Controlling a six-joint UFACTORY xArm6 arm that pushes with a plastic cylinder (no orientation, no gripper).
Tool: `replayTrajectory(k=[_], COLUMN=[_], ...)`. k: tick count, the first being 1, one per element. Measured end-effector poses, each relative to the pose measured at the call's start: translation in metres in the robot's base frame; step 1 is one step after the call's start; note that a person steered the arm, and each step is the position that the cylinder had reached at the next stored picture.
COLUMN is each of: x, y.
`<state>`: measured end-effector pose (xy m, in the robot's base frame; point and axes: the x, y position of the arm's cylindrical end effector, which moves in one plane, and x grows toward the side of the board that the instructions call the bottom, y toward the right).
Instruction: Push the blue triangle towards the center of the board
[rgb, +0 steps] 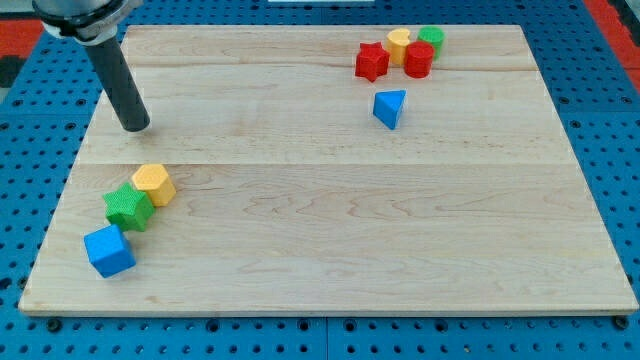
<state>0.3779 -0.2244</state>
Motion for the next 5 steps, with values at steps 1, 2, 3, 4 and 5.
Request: replayTrajectory(k=[1,2,3,4,5], x=[-0.003,-0.007,-0.049,-0.04,-0.045], y=[0.002,0.041,0.124,0.199,0.224])
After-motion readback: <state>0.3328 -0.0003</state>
